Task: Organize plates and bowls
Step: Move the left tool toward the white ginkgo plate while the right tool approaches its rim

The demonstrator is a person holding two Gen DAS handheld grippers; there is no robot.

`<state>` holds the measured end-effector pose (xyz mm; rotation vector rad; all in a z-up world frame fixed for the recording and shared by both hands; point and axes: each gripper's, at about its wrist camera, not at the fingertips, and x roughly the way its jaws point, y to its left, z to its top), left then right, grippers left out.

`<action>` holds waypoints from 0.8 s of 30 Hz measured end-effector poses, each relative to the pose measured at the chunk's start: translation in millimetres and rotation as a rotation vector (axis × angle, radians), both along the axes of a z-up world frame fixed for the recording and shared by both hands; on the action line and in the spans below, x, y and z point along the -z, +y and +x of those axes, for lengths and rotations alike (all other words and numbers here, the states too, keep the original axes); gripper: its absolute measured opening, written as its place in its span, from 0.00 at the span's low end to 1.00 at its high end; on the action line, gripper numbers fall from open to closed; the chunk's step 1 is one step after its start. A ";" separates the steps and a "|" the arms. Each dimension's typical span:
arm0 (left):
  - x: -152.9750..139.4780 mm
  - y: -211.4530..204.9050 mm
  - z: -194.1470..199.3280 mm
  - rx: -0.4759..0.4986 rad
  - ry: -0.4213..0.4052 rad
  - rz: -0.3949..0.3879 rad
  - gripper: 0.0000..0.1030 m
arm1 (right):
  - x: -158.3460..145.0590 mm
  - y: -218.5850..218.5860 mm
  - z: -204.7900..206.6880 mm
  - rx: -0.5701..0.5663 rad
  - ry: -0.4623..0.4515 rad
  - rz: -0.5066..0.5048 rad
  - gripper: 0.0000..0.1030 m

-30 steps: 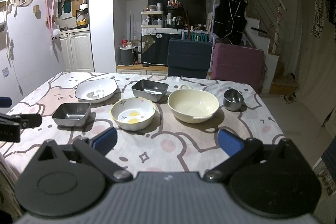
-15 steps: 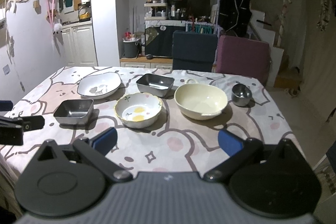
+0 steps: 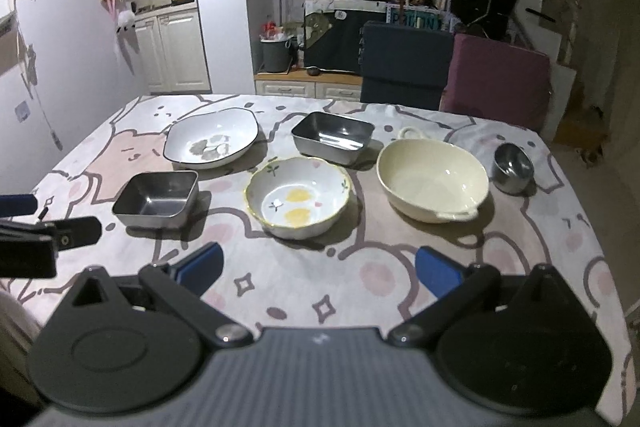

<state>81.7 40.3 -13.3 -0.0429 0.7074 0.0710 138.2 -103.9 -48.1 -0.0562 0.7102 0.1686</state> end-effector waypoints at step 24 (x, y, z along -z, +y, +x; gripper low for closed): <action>-18.4 52.2 124.6 -0.175 -0.060 0.063 1.00 | -29.5 32.7 103.1 -0.180 -0.172 -0.080 1.00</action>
